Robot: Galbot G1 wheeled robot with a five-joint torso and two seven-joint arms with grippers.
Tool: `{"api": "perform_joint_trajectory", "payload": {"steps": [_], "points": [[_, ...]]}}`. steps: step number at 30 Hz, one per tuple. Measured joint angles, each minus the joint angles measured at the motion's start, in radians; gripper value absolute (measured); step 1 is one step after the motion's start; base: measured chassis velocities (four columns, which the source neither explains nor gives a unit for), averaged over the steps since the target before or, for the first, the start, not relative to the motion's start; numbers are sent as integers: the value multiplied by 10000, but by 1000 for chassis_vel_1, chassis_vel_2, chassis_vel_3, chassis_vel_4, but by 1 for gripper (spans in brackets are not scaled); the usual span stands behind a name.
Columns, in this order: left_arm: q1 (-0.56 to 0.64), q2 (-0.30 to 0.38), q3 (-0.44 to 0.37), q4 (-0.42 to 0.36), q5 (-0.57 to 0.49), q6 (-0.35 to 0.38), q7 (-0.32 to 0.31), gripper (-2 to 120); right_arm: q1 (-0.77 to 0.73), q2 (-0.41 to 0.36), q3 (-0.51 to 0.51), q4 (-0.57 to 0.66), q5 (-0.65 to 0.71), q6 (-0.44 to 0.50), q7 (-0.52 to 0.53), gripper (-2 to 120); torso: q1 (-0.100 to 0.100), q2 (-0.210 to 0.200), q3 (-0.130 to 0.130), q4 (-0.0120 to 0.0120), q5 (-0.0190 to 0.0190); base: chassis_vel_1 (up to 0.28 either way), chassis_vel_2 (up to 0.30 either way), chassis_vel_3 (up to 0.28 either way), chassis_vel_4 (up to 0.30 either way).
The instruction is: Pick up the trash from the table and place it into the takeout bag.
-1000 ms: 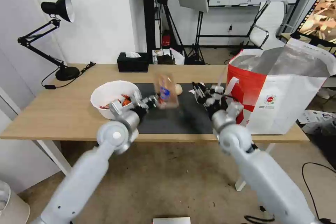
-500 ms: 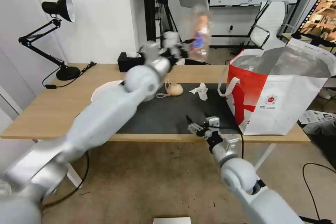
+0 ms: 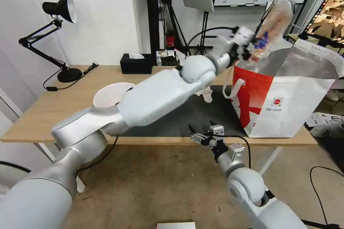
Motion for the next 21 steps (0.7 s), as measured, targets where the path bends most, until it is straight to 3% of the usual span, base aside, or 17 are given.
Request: {"api": "perform_joint_trajectory", "payload": {"steps": [3,8,10,13,19,21], "points": [[-1,2,63,37,-59,7,53,0,-11,-34,31,33,15,2,-5,100,0,0,0,2,-2,0,0,0,0],[85,68,115,-175,-575,52,19,19,-175,-73,229,125,30,3,-16,100,0,0,0,1,-2,0,0,0,0],[96,73,115,-215,-674,62,9,21,-199,-78,255,146,35,3,-16,100,0,0,0,1,-2,0,0,0,0],[238,233,61,-718,-1461,238,-295,38,-388,-117,459,323,74,-4,-16,100,0,0,0,-1,-2,0,0,0,0],[566,621,-278,-1431,-2092,387,-833,55,-817,-126,846,667,90,-17,-21,100,0,0,-1,-2,-3,0,0,0,0],[945,1170,-555,-2114,-2043,392,-973,67,-1138,-128,1208,1030,87,2,-50,100,-1,1,-1,-2,-2,0,0,0,0]]}}
